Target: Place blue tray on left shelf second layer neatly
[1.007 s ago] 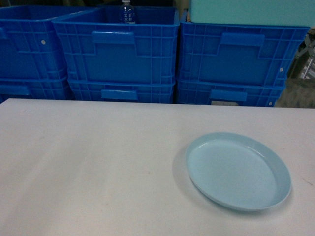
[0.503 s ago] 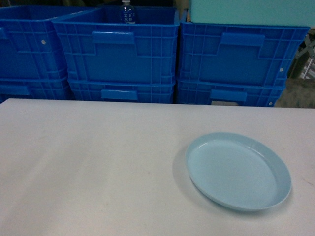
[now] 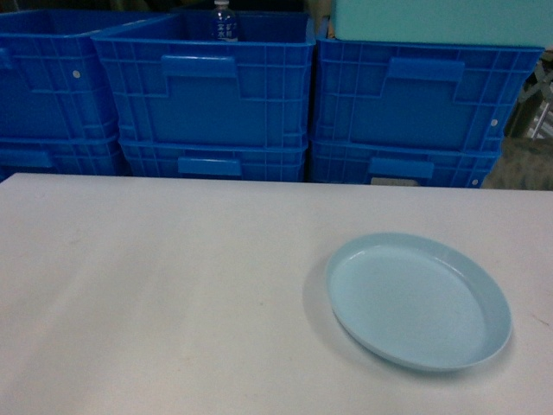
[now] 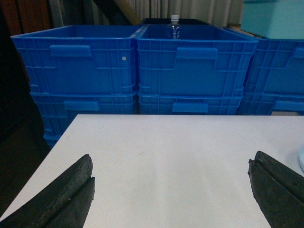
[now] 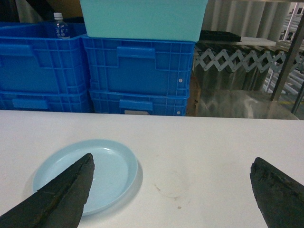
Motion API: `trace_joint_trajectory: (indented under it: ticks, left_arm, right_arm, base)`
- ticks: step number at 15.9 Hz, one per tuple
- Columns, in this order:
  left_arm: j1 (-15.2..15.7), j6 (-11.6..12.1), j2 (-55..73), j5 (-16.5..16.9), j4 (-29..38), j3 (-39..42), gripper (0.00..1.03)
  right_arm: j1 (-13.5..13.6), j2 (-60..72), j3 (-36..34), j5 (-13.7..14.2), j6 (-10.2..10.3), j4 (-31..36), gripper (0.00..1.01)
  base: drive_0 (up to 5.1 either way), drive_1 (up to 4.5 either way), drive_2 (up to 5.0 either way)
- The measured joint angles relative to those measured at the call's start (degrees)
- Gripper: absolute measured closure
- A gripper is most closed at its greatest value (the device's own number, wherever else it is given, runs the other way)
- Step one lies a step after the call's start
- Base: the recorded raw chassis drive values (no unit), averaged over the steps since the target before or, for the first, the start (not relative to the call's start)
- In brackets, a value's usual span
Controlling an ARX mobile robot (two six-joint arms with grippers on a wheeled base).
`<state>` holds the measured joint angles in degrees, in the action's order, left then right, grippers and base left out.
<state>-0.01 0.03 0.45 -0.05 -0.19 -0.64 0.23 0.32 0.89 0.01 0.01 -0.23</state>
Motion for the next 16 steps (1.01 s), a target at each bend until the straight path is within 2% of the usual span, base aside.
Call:
trace_joint_trajectory:
  ticks: [3,5,7,8,10,11,13,16]
  left_arm:
    - [0.00,0.00,0.00,0.00,0.00,0.00,0.05]
    - [0.00,0.00,0.00,0.02,0.00,0.00,0.05]
    - [0.00,0.00,0.00,0.00,0.00,0.00,0.05]
    - [0.00,0.00,0.00,0.02,0.00,0.00,0.05]
    - [0.00,0.00,0.00,-0.02,0.00,0.00,0.05]
    - [0.00,0.00,0.00,0.02,0.00,0.00,0.05]
    - [0.00,0.00,0.00,0.00,0.00,0.00,0.05]
    - [0.00,0.00,0.00,0.02,0.00,0.00,0.05]
  right_arm:
    - [0.02,0.04,0.00,-0.04,0.00,0.00,0.03]
    - [-1.53,7.19,0.31,-3.43,1.79,6.80,0.03]
    - [-4.90,20.17,2.95,-9.07,6.69,16.15,0.03]
    - [-5.42,27.80,6.14,-12.00,9.05,22.16,0.03]
    - [-6.51,43.52,13.66,-17.68,13.33,29.81,0.03]
    - [-6.56,51.87,17.07,-18.75,13.99,32.79,0.03]
    - [-6.69,69.11,24.28,-24.09,17.25,32.96,0.03]
    - [-6.88,83.65,30.95,-21.90,15.91,34.42,0.03]
  base:
    - [0.0,0.00,0.0]
    - [0.0,0.00,0.0]
    - [0.0,0.00,0.0]
    - [0.0,0.00,0.0]
    - [0.0,0.00,0.0]
    - [0.0,0.00,0.0]
    - [0.0,0.00,0.0]
    - [0.0,0.00,0.0]
